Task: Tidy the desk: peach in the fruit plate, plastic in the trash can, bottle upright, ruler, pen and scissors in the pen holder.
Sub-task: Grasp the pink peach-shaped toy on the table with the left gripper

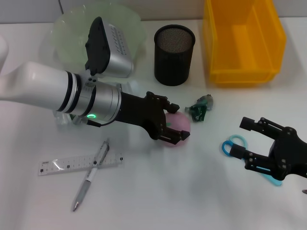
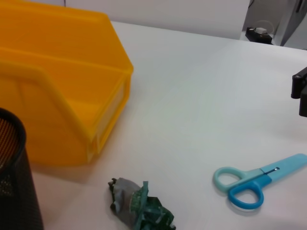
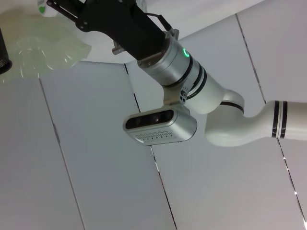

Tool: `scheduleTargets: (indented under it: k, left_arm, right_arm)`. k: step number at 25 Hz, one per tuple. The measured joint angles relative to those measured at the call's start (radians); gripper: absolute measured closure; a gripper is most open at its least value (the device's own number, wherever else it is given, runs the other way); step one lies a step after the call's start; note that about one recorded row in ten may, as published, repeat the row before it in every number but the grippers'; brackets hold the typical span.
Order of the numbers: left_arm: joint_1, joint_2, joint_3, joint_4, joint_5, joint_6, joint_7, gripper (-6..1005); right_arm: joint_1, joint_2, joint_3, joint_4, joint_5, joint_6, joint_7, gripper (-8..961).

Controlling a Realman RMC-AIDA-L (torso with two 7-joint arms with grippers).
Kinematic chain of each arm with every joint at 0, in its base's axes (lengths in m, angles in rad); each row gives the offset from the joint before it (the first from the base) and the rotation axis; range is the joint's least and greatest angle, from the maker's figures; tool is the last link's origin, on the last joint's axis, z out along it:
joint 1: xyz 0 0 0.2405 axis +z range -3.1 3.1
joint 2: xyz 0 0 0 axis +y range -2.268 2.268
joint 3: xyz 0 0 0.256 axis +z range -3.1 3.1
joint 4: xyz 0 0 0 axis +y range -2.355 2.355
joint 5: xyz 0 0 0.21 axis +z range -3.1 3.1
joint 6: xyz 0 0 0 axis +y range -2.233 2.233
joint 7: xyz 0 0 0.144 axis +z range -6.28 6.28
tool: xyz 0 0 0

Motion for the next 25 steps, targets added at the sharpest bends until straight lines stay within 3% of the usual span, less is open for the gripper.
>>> scheduleTargets:
  k: [16, 25]
  left_arm:
    - [0.019, 0.0, 0.004, -0.016, -0.041, -0.035, -0.001, 246]
    - [0.023, 0.0, 0.021, -0.019, -0.046, -0.052, -0.005, 610]
  right_arm:
    - [-0.003, 0.0, 0.0, 0.0, 0.0, 0.0, 0.001, 142]
    - [-0.004, 0.0, 0.0, 0.0, -0.002, 0.0, 0.003, 142]
